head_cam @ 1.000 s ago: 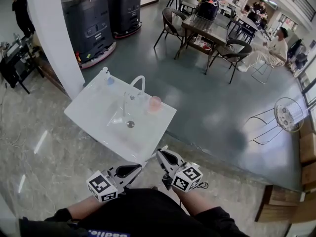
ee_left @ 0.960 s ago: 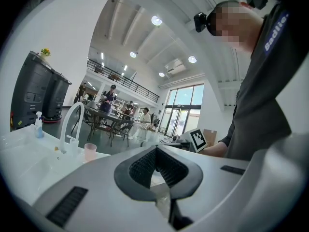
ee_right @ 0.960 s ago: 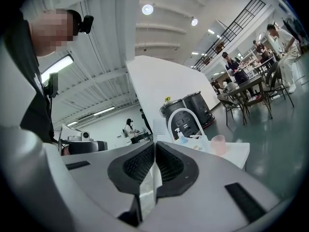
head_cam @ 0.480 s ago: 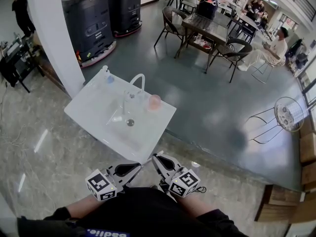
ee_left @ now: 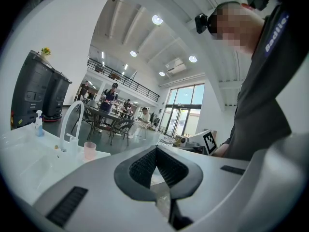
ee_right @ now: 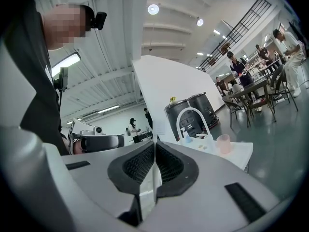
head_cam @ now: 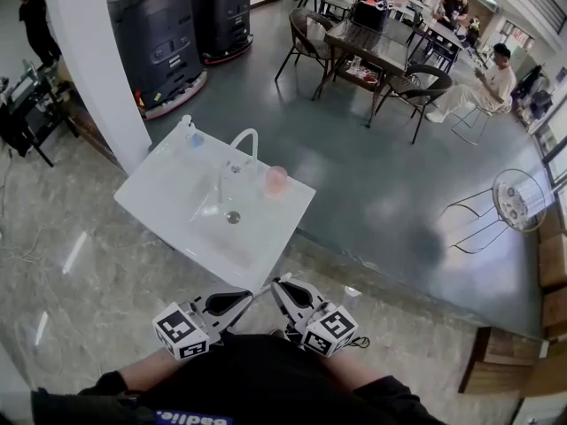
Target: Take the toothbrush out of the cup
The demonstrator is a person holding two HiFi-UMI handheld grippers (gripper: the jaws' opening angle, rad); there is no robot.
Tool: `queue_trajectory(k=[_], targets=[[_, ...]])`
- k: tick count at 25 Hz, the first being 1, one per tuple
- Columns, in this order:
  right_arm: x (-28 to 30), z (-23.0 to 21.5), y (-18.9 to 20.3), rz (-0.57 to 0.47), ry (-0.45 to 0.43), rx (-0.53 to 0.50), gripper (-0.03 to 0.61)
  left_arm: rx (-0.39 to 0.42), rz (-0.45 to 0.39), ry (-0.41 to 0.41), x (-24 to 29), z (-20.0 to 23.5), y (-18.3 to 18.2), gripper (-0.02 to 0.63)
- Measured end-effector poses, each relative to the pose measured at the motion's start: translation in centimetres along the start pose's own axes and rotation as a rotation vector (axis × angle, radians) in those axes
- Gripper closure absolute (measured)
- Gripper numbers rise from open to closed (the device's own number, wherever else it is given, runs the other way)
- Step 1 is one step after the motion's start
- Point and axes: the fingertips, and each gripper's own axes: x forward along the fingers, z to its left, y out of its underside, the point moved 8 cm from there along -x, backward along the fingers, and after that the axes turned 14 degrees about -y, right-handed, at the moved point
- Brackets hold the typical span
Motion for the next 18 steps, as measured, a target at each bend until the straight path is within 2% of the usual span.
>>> queue_trajectory(k=[18], targets=[[-0.06,0.34,0.35,0.015,-0.001,-0.003,0.558,-0.002,0.003,0.0,0.05,-0.34,0.16,0.615]])
